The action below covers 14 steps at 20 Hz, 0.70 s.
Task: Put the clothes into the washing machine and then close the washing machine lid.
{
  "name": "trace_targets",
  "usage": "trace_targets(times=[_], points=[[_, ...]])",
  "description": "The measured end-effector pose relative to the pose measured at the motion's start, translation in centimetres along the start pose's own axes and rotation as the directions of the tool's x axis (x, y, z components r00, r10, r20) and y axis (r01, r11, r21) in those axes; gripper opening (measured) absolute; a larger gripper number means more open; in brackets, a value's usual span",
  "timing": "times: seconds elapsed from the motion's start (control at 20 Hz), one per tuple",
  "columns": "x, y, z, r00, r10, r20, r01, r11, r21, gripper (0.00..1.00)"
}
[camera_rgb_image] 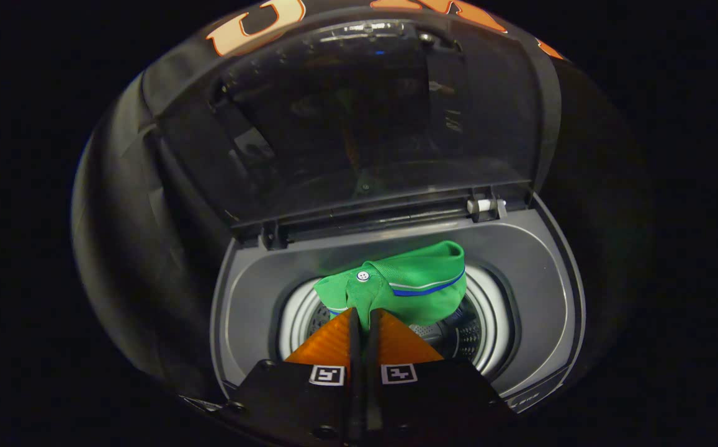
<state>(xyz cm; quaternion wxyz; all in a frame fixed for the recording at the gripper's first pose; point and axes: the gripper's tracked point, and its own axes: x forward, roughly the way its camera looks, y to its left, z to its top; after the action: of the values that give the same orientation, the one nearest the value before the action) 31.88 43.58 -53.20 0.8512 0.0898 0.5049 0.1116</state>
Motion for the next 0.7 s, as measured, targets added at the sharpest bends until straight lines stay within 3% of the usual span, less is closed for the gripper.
trace_targets(times=[0.55,0.7], points=[[2.9,-1.2,-1.7,0.997,-0.036,-0.072,0.035,0.999,-0.014,0.09],[2.8,-0.9,-1.9,0.996,-0.005,-0.087,0.004,1.000,-0.009,0.22]])
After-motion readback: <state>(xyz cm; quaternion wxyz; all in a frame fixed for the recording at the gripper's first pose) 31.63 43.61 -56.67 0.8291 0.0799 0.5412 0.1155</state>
